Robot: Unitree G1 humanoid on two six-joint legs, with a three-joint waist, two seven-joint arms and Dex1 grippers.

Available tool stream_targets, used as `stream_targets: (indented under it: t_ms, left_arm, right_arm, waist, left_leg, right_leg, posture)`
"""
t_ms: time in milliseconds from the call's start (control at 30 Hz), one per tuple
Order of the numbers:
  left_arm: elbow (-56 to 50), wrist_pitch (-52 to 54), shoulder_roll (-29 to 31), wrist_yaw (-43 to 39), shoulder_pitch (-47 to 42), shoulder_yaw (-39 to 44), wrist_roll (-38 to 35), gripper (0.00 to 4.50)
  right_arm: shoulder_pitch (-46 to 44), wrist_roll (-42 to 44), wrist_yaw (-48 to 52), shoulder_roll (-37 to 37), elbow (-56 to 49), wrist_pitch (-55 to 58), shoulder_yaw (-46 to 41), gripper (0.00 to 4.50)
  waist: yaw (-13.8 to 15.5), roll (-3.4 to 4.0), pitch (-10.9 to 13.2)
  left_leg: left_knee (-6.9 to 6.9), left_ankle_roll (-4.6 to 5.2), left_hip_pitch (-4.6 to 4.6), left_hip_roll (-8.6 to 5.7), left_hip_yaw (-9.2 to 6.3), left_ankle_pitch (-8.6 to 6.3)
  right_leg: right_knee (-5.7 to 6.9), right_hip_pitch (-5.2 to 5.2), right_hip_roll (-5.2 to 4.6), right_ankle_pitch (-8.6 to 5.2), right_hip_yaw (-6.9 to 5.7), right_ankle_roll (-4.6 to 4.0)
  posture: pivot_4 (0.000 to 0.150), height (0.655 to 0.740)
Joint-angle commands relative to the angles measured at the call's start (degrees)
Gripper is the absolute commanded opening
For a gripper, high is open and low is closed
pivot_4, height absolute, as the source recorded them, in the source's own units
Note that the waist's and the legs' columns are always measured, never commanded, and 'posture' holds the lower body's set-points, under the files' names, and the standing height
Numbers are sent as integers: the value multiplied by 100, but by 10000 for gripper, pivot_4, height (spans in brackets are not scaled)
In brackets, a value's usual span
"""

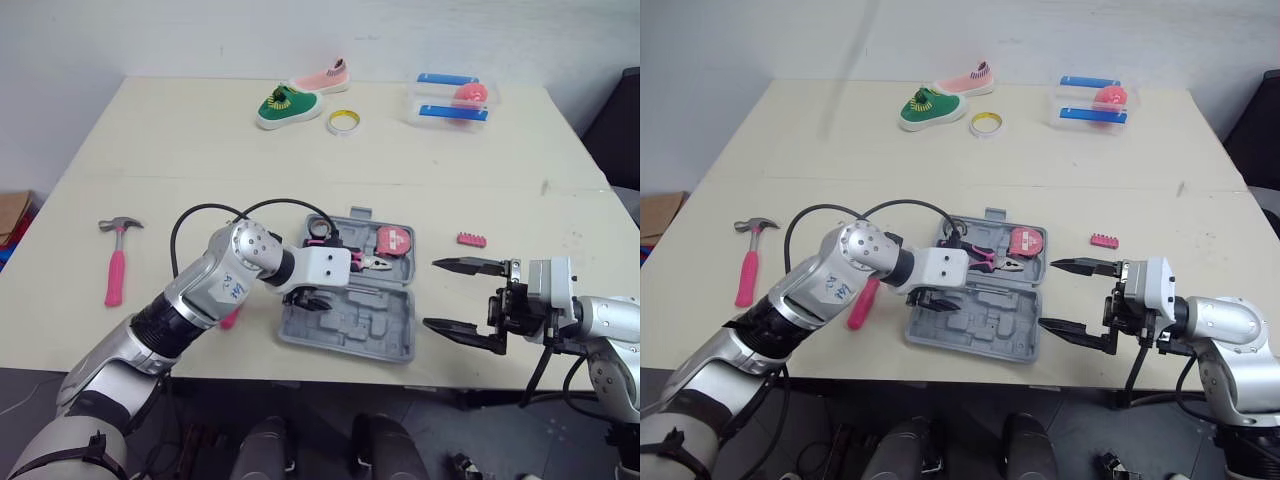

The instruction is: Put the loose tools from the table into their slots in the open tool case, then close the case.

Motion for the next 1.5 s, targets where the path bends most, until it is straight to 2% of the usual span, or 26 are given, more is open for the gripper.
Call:
stream_targets:
  t_ms: [33, 133, 200, 300, 400, 467, 733, 1000, 1233, 1500]
  left_arm:
    - [-614, 224, 82, -140, 9, 394, -234, 30545]
    - [-814, 298, 68, -121, 101, 645, -429, 30545]
    - [-744, -99, -67, 60, 332, 1032, -671, 30545]
    - [-432, -824, -529, 509, 756, 1798, -1152, 22463]
    - [-147, -1337, -939, 769, 1029, 2247, -1477, 8194]
    - [106, -1640, -1128, 911, 1279, 2370, -1557, 310]
    - [989, -2109, -1515, 1102, 1874, 2165, -1456, 310]
    - [1394, -2334, -1656, 1362, 1876, 1971, -1161, 310]
    - [1800, -2325, -1545, 1133, 1837, 1654, -927, 310]
    - [1806, -1746, -1265, 1168, 1888, 1149, -448, 310]
  right_arm:
    - [31, 110, 99, -39, -58, -120, -139, 45000]
    - [46, 111, 157, -30, -8, -144, -149, 45000]
    - [53, 108, 196, -20, 46, -171, -156, 45000]
    - [94, 97, 232, 4, 113, -239, -173, 45000]
    - [125, 97, 236, 14, 169, -297, -185, 45000]
    - [177, 95, 276, 10, 209, -363, -208, 45000]
    - [299, 78, 336, -8, 379, -504, -282, 45000]
    - [421, 61, 383, -37, 452, -605, -340, 45000]
    - [418, 39, 446, -72, 596, -675, -365, 45000]
    - [589, 13, 406, -55, 590, -752, -374, 45000]
  waist:
    - [-1, 0, 0]
    - [-7, 0, 0]
    - [-10, 1, 0]
    - [-11, 0, 0]
    - [-1, 0, 0]
    - [-1, 1, -1]
    - [9, 1, 0]
    - [49, 1, -1]
    - [99, 2, -1]
    - [118, 2, -16]
  left_leg:
    - [0, 0, -1, 0, 0, 0]
    - [1, 1, -2, 0, -1, -1]
    - [2, 1, -1, 0, -1, -1]
    - [4, 1, 2, 2, -2, -1]
    - [13, 3, -1, 1, -10, -2]
    - [16, 6, 1, -2, -13, -3]
    - [16, 13, 6, -6, -9, -8]
    - [16, 12, 5, -4, -9, -12]
    - [16, 10, 10, -2, -4, -16]
    - [16, 12, 18, 0, -3, -20]
  right_leg:
    - [-1, 0, 0, 0, 0, 0]
    - [0, 0, 0, 0, 0, 0]
    - [0, 1, 0, 0, 1, 0]
    - [1, 4, -8, 0, 3, 0]
    - [0, 10, -16, 1, 0, 2]
    - [-1, 16, -16, 2, -4, 4]
    - [-5, 21, -13, 6, -19, 11]
    - [-8, 20, -20, 9, -18, 15]
    - [-10, 20, -21, 9, -22, 16]
    - [-10, 28, -27, 9, -18, 16]
  posture:
    - [1500, 7400]
    - [1500, 7400]
    - [1500, 7400]
    - [1500, 7400]
    - [1500, 7400]
    - [1500, 7400]
    - [1500, 7400]
    - [1500, 7400]
    - [1500, 7400]
    - [1500, 7400]
